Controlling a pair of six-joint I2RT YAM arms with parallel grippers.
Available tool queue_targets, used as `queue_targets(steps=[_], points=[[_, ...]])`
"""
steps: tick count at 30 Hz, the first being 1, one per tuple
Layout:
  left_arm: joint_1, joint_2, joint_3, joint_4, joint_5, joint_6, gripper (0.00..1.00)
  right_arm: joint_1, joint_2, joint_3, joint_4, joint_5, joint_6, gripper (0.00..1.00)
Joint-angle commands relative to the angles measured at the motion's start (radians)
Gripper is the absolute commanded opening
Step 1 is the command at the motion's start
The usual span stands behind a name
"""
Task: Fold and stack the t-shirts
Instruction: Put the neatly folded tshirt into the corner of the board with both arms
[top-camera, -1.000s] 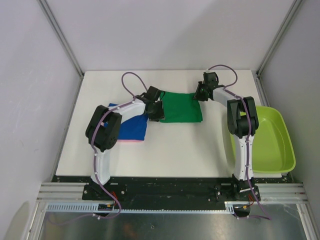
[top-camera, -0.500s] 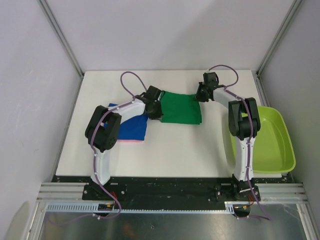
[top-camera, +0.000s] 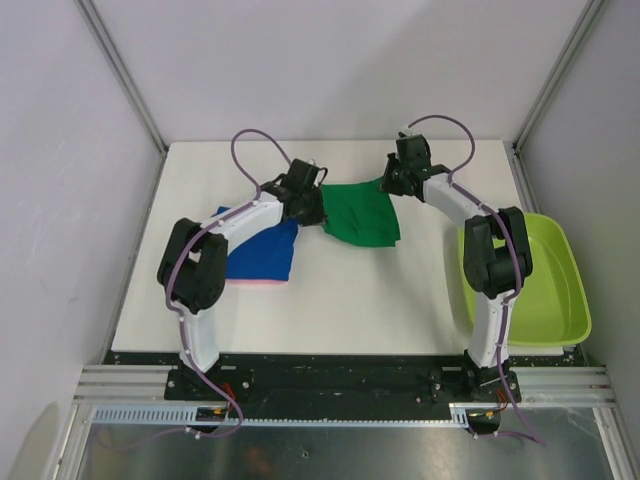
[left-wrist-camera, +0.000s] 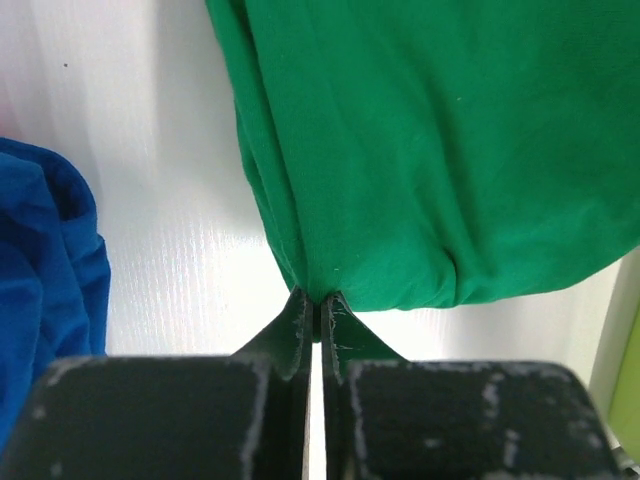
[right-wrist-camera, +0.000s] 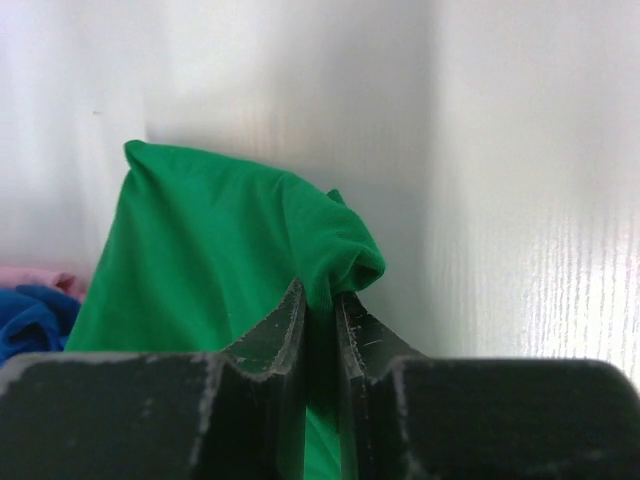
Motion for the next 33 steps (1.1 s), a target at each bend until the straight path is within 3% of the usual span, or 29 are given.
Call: queue_targets(steps=[1, 17, 33], points=[[-0.006, -0.082, 0.048, 0.015, -0.005, 0.025, 0.0, 0.019, -0.087, 0.0, -0.002, 0.037, -0.013, 0.0], [0.03, -0.309, -0.042, -0.014, -0.088, 0.056, 0.0, 0.081, -0.219, 0.061, -0.078, 0.097, 0.023, 0.0], [0.287, -0.717, -0.374, -0.122, -0.122, 0.092, 0.0, 0.382, -0.164, 0.197, -0.1, 0.267, 0.176, 0.0]])
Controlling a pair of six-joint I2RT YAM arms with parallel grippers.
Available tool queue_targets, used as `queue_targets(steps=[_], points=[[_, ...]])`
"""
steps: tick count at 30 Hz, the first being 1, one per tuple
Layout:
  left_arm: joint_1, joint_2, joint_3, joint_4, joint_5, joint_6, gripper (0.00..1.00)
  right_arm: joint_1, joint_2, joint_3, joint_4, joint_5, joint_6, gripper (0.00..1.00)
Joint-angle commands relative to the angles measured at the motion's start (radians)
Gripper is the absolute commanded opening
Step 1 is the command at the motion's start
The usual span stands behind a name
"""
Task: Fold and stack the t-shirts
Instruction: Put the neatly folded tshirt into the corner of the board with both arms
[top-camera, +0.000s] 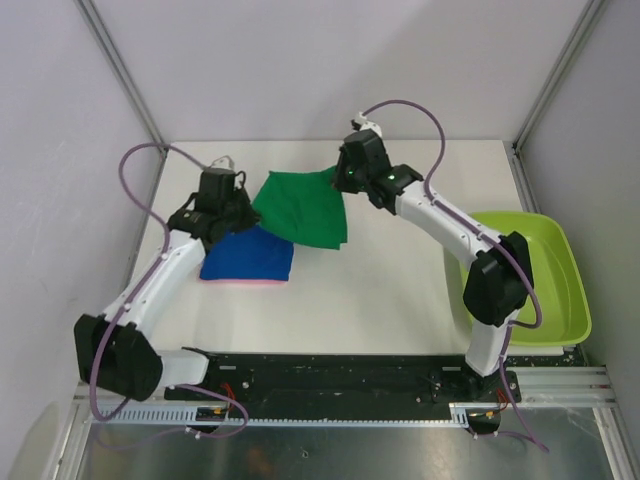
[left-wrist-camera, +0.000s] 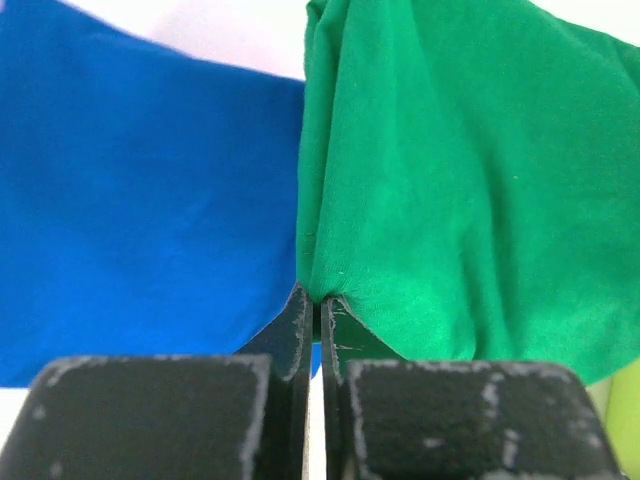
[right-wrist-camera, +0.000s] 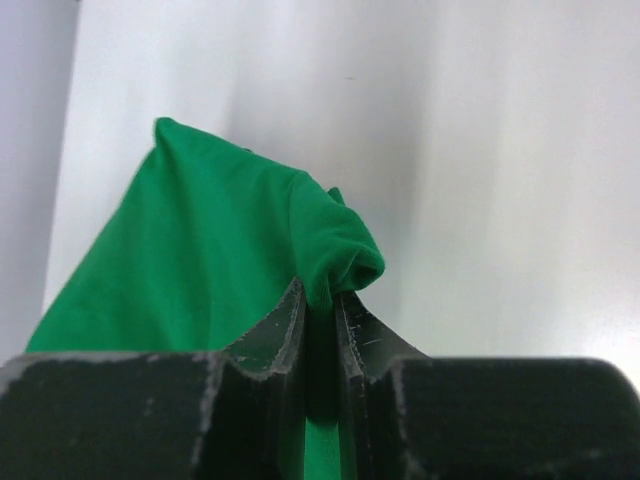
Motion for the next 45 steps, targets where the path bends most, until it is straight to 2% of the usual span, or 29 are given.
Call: queue_targets(steps=[1, 9, 17, 32, 45], points=[[0.085, -0.125, -0.062, -0.039, -0.034, 0.045, 0.0, 0.091, 0.032, 0.107, 0.016, 0.105, 0.066, 0.0], [0.239, -0.218, -0.164, -0.081, -0.026, 0.077, 0.0, 0.21, 0.154, 0.183, 0.057, 0.16, 0.138, 0.0], [0.338, -0.24, -0.218, -0.083, -0.033, 0.102, 0.0, 0.253, 0.256, 0.264, 0.085, 0.152, 0.156, 0.0], [0.418, -0.259, -0.24, -0.088, -0.021, 0.127, 0.0, 0.28, 0.334, 0.363, 0.085, 0.145, 0.171, 0.0], [0.45, -0.183, -0.334, -0.048, -0.104, 0.12, 0.0, 0.288, 0.402, 0.348, 0.09, 0.137, 0.187, 0.0]])
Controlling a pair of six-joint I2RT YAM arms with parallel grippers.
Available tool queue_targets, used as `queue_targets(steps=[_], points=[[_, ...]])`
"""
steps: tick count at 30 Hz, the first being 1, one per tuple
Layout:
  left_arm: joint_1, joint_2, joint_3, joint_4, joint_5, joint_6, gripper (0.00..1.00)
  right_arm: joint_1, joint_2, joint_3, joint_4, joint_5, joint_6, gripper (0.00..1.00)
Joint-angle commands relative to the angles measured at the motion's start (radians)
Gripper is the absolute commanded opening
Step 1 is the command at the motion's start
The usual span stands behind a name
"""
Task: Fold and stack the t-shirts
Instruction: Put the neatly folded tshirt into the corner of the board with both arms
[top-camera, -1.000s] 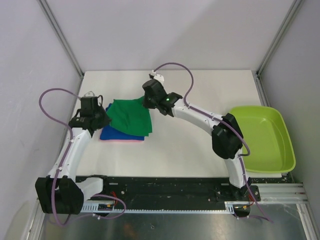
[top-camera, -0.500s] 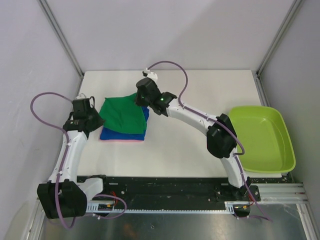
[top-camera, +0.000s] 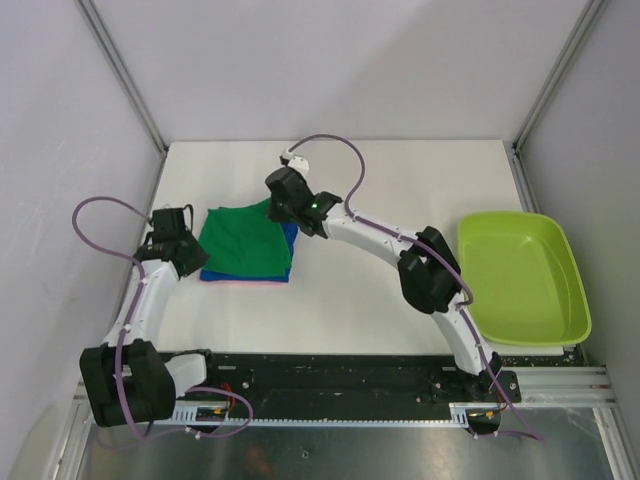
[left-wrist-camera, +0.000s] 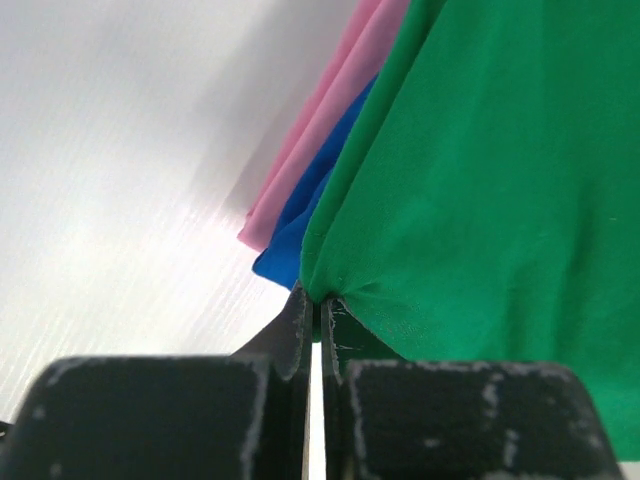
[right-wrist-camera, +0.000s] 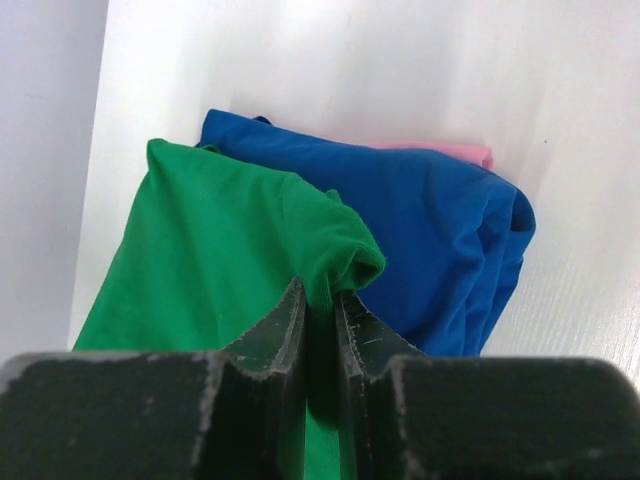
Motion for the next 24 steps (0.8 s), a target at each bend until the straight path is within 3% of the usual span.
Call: queue_targets(steps=[1, 19, 21, 22, 24], points=[[0.025, 0.007, -0.012, 0.035, -0.049, 0.014, 0.0, 0.001, 0.007, 0.028, 0.031, 0.025, 0.015, 0.0], [0.078, 0.03, -0.009, 0.036, -0.057, -0.01, 0.0, -0.039, -0.04, -0.038, 0.031, 0.065, 0.028, 0.0], [0.08, 0.034, -0.015, 0.035, -0.055, -0.009, 0.0, -0.044, -0.035, -0.034, 0.021, 0.056, 0.033, 0.08], [0.08, 0.034, -0.016, 0.035, -0.056, -0.009, 0.03, -0.047, -0.036, -0.035, 0.018, 0.052, 0.033, 0.17], [0.082, 0.026, -0.014, 0.035, -0.063, -0.006, 0.27, -0.053, -0.038, -0.03, 0.004, 0.047, 0.03, 0.37]])
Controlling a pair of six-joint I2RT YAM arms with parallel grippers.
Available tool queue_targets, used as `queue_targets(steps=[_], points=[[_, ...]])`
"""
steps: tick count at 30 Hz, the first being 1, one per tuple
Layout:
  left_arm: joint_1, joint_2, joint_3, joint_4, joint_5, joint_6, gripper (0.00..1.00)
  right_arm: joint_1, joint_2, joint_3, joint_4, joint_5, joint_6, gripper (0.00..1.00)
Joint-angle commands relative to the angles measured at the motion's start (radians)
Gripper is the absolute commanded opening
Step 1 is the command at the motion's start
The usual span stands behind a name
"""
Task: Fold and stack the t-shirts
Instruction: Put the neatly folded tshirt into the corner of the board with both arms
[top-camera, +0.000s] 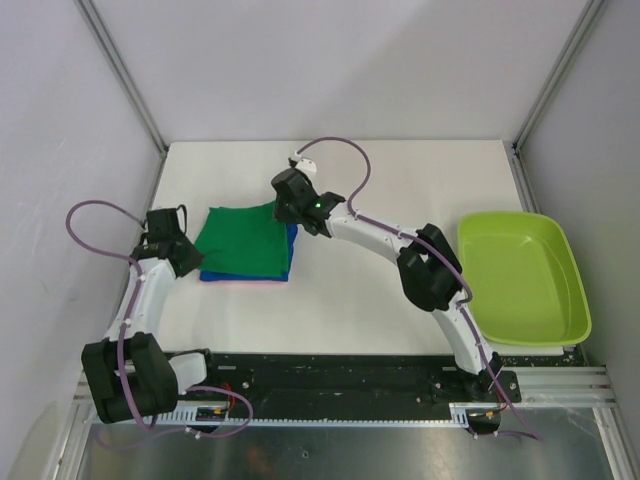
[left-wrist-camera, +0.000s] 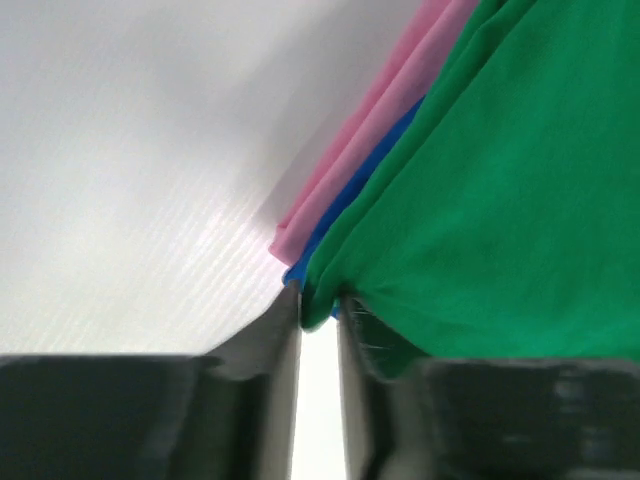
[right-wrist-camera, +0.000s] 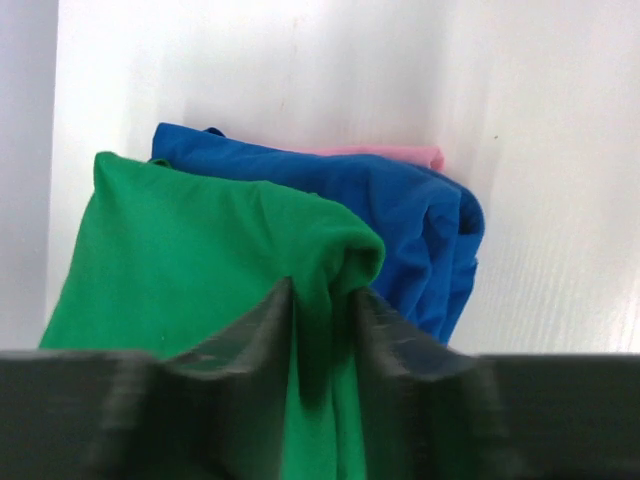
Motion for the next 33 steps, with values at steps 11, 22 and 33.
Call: queue_targets(steps=[11, 22, 33], points=[[-0.001, -0.121, 0.105, 0.006, -0.045, 0.016, 0.51, -0.071, -0.099, 0.088, -0.173, 0.051, -0.038, 0.57], [-0.058, -0.017, 0.137, 0.041, 0.057, -0.074, 0.15, -0.002, -0.125, 0.056, -0.105, -0.033, -0.06, 0.43], [-0.018, 0.08, -0.078, 0.094, -0.018, -0.218, 0.06, -0.015, -0.036, -0.068, -0.037, -0.174, -0.02, 0.41]])
